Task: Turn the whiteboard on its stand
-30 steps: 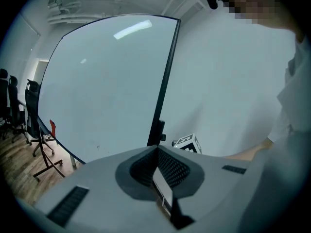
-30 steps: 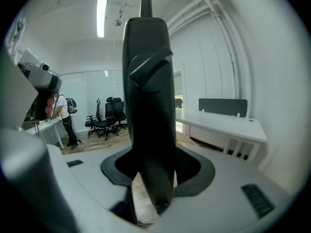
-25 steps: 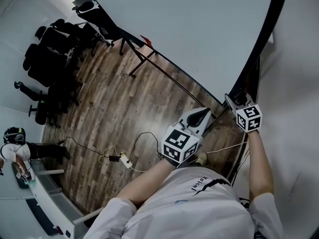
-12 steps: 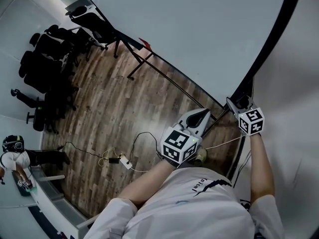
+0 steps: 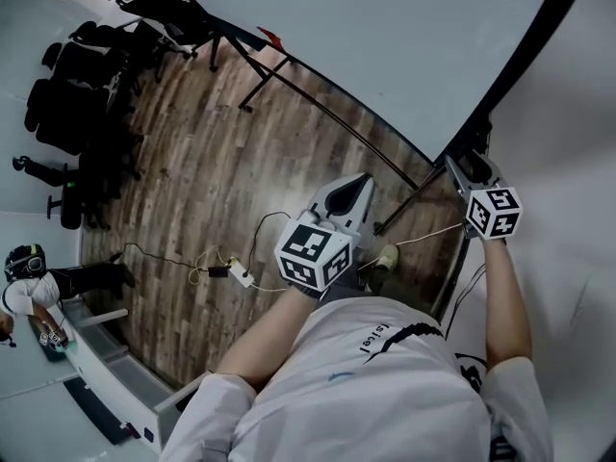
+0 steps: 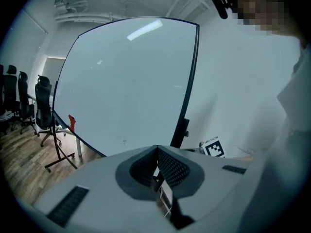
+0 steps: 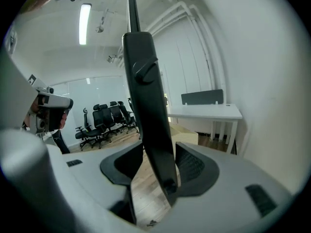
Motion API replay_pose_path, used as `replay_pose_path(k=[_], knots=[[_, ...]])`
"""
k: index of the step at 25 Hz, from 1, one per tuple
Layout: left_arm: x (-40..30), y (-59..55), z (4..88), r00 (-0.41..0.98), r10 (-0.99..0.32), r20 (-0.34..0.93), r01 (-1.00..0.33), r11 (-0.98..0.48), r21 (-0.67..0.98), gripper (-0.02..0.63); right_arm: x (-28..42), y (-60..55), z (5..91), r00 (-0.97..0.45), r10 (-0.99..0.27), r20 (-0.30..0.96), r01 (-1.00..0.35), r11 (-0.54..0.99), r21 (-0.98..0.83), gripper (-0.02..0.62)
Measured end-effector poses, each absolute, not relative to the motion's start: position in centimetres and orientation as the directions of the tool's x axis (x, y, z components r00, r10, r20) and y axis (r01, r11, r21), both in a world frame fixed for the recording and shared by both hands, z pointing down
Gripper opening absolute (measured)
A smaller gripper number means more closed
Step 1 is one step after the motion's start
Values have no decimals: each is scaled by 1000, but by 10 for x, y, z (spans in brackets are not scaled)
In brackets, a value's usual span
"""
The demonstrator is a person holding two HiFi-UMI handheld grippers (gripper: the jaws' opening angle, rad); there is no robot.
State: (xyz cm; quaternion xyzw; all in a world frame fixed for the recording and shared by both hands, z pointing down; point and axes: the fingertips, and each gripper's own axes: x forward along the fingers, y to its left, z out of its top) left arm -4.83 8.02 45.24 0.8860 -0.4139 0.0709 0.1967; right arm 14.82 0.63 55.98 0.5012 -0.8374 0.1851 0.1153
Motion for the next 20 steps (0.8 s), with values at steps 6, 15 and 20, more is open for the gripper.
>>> replay_pose_path(k=[6, 15, 20], knots=[[-81, 82, 463, 623, -723, 298, -781, -552, 293, 11, 144, 56, 599, -455, -743, 491, -890, 373, -262, 195], [-97, 116, 475, 708, -639, 301, -707, -639, 304, 11, 12, 91, 518, -546, -768, 334, -836, 474, -277, 57], [-116, 133, 473, 747, -605, 274, -664, -670, 332, 11, -33, 100, 476, -506, -828, 242, -856, 447, -258, 32]])
